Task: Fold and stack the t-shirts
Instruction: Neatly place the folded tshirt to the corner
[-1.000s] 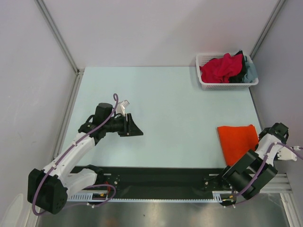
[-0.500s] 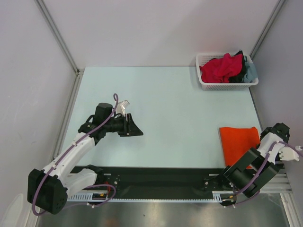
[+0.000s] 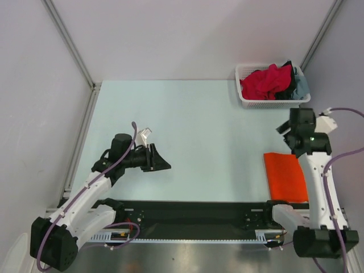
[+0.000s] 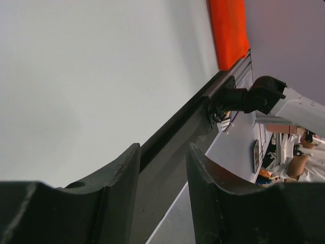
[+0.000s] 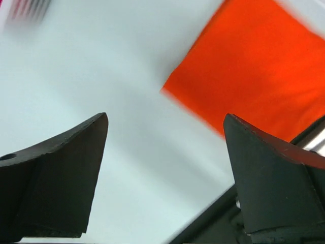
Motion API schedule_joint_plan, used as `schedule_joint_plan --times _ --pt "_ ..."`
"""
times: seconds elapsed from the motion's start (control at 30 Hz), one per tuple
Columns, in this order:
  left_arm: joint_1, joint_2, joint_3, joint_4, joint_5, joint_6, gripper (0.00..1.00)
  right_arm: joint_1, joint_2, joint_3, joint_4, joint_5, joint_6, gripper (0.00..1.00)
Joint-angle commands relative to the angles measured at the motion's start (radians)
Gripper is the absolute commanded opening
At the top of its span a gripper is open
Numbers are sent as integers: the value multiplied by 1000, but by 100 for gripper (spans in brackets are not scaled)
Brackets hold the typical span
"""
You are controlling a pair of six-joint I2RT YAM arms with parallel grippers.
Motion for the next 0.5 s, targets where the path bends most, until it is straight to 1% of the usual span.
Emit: schedule_joint_plan --times 0.0,0.03,0.1,0.13,0.2,0.23,0.27,0.3,0.33,0.37,0.4,0.43,0.47 --pt "-7 -91 -97 108 13 -106 47 283 -111 -56 -100 -42 71 100" --pt "-8 -111 -123 135 19 -124 47 336 -128 -72 -100 -117 79 100" --pt "-8 -161 -194 165 36 -179 47 462 -169 -125 -65 -198 82 100" --pt "-8 -174 -213 188 46 -195 47 565 -230 -185 -1 -272 91 100" --pt "-7 -212 -269 203 72 -235 47 651 -304 -260 87 -341 102 100" --pt "-8 -224 -292 240 83 -253 48 693 -381 -324 163 -388 109 100" --pt "-8 -238 -341 264 117 -275 48 748 -431 -354 197 -398 132 100" --pt "-10 -264 -366 293 132 -325 49 773 -476 -386 233 -404 148 100" --pt "-10 -284 -390 365 148 -351 49 792 -519 -429 304 -424 162 100" --pt "-10 -304 -413 399 155 -379 50 815 -623 -502 337 -435 184 100" --pt "-10 -357 -453 456 168 -431 52 818 -666 -547 372 -482 192 100" --pt "-10 -391 -470 479 166 -459 54 818 -717 -585 445 -511 203 100" --pt "-10 -428 -504 507 159 -527 60 818 -793 -660 475 -522 236 100"
